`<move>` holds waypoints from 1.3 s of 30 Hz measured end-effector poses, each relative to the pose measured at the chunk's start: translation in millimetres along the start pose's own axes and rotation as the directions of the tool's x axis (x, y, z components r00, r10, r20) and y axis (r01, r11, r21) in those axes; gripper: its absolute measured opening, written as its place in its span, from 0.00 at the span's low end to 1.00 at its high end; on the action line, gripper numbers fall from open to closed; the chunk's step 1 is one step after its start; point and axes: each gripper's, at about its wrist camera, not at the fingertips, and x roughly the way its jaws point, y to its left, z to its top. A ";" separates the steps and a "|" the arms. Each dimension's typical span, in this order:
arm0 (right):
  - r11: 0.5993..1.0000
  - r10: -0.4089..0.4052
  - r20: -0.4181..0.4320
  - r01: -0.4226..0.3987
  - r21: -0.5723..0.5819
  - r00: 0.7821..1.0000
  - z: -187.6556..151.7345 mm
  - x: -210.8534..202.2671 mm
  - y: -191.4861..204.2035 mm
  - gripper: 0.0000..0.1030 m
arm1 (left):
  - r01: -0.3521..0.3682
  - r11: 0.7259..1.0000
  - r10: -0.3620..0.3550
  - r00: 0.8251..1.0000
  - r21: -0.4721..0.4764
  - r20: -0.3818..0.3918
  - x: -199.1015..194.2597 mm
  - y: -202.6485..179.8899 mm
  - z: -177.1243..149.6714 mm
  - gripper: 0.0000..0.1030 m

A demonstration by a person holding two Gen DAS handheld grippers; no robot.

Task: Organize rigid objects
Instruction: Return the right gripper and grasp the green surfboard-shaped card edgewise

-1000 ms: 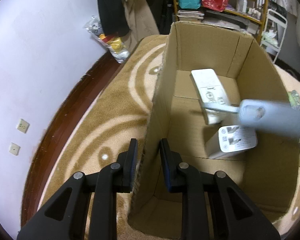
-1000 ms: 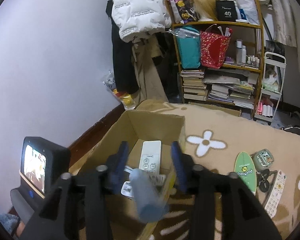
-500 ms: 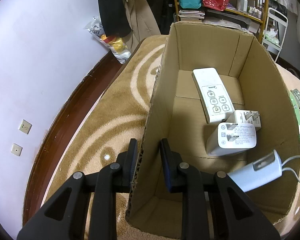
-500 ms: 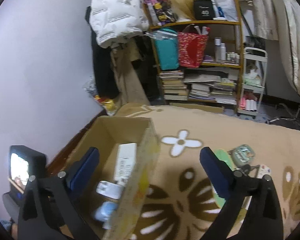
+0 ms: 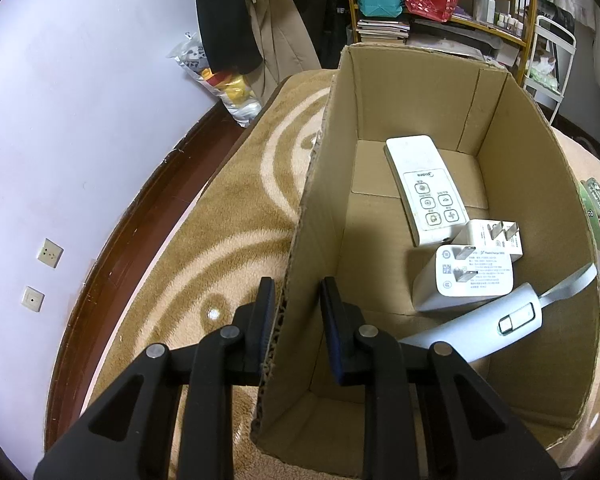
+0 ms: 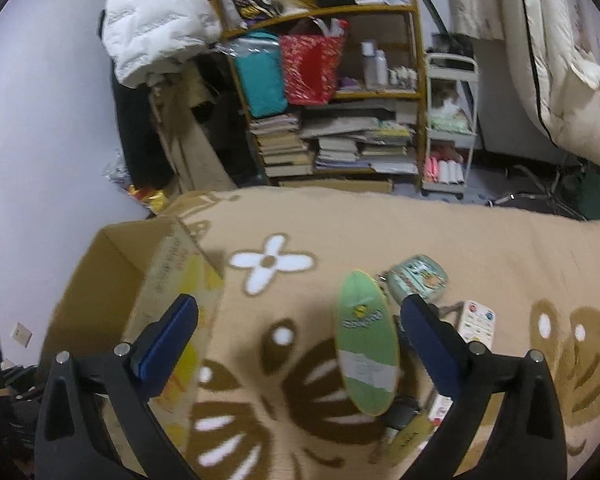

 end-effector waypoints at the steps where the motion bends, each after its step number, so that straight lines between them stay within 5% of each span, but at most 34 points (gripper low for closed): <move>1: 1.000 -0.007 -0.003 0.007 0.007 1.000 -0.4 1.4 -5.4 1.00 | 0.000 1.000 0.000 1.000 0.001 0.000 0.2 0.2 0.0 0.22; 14: 0.999 0.000 -0.168 0.006 0.040 0.986 -19.3 46.5 -31.5 1.00 | -0.010 1.000 0.010 1.000 0.012 -0.002 2.1 -4.8 -2.8 0.22; 32: 0.991 -0.006 -0.243 0.038 0.128 0.970 -49.5 80.3 -53.1 1.00 | -0.010 1.000 0.010 1.000 0.014 -0.004 2.6 -5.5 -2.9 0.22; 39: 0.992 -0.089 -0.240 0.107 0.062 0.967 -48.2 82.5 -50.4 0.59 | -0.012 1.000 0.012 1.000 0.016 -0.004 2.4 -5.9 -3.8 0.22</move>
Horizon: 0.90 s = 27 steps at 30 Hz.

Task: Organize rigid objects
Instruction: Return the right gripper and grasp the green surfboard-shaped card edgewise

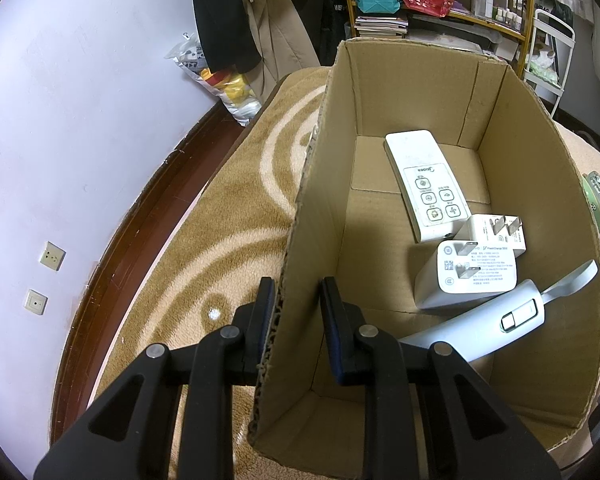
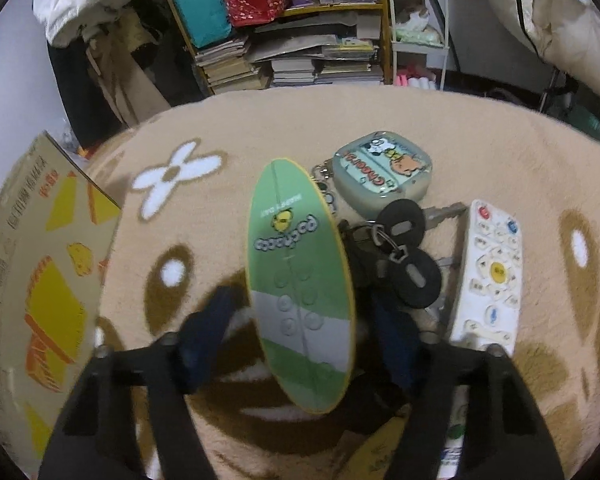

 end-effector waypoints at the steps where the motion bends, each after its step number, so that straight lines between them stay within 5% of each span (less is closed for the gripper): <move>1: 1.000 -0.014 0.001 0.014 -0.011 1.000 -0.2 -0.3 0.9 0.57 | -0.001 1.000 0.001 1.000 0.000 0.000 0.0 -0.1 0.4 0.22; 15: 0.999 0.037 0.092 -0.039 0.018 0.995 5.2 -23.6 4.3 0.08 | -0.002 1.000 0.002 1.000 0.001 0.000 0.0 -0.8 0.0 0.22; 27: 0.999 0.042 0.180 -0.036 -0.038 0.983 4.9 -49.6 31.1 0.07 | 0.001 1.000 -0.001 1.000 0.000 -0.001 0.0 -0.6 0.6 0.22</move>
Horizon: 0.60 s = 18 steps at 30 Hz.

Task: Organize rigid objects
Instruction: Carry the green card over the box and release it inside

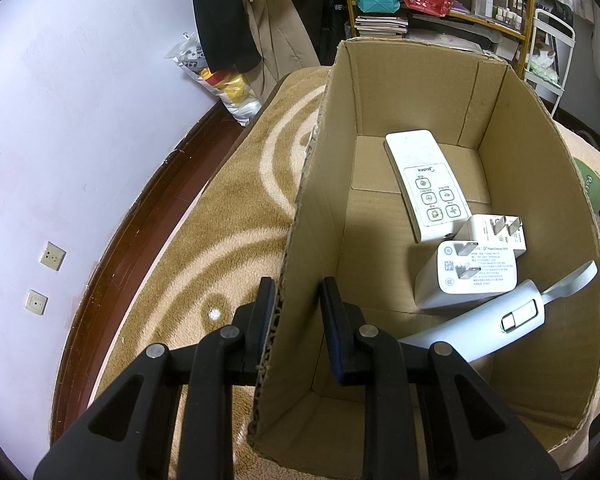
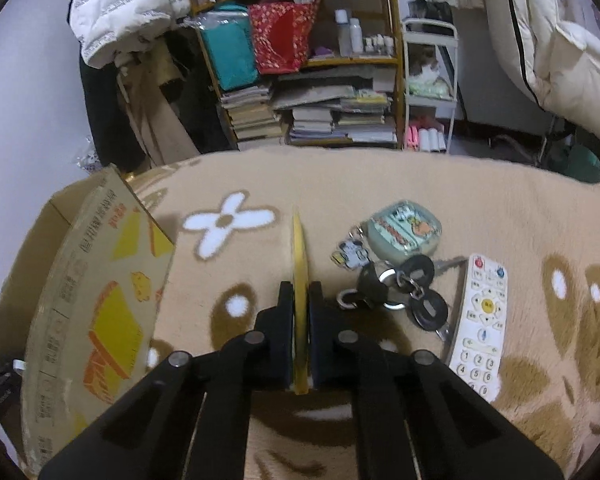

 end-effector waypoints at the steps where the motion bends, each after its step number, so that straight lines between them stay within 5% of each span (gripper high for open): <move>1: 1.000 0.007 0.009 -0.007 -0.002 1.000 1.0 -3.7 1.9 0.07 | 0.000 1.000 0.000 1.000 0.000 0.000 -0.1 -0.4 0.1 0.22; 18: 0.994 0.085 0.204 -0.069 -0.087 0.975 35.3 -75.5 41.2 0.07 | 0.001 1.000 -0.001 1.000 -0.001 -0.001 0.5 -0.7 0.3 0.22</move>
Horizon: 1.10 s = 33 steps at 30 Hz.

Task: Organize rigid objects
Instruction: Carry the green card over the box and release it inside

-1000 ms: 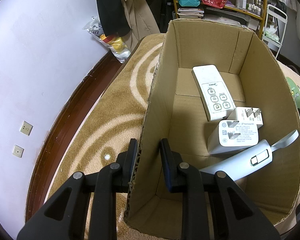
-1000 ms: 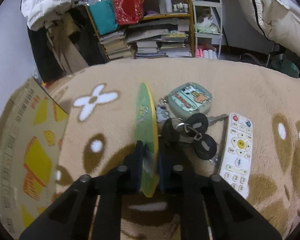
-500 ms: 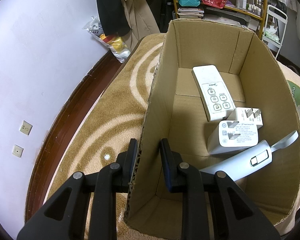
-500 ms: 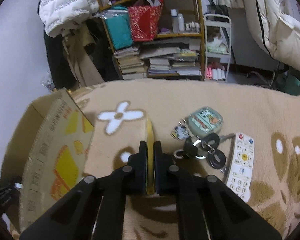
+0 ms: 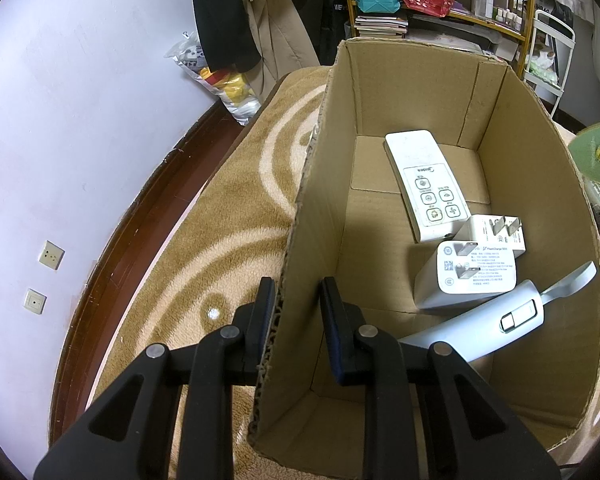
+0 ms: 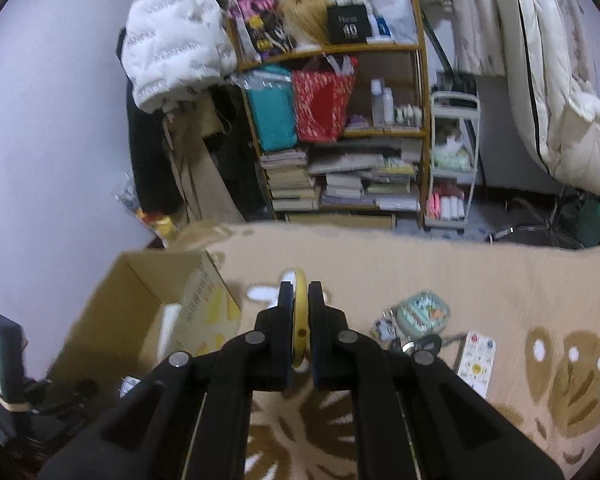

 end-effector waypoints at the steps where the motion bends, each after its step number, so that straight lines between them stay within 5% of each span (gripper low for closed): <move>1: 1.000 0.009 0.019 -0.009 0.000 1.000 3.4 -5.4 2.3 0.07 | 0.000 1.000 0.000 1.000 0.000 0.000 -0.1 -0.1 0.0 0.22; 15: 0.978 0.207 0.120 -0.202 -0.057 0.971 19.7 -47.6 58.5 0.07 | 0.000 1.000 0.000 1.000 0.000 0.000 0.1 -0.2 0.0 0.22; 33: 0.955 0.256 -0.048 -0.260 -0.144 0.965 -19.5 -5.8 97.4 0.07 | 0.000 1.000 0.000 1.000 0.000 -0.001 -0.1 0.0 0.3 0.22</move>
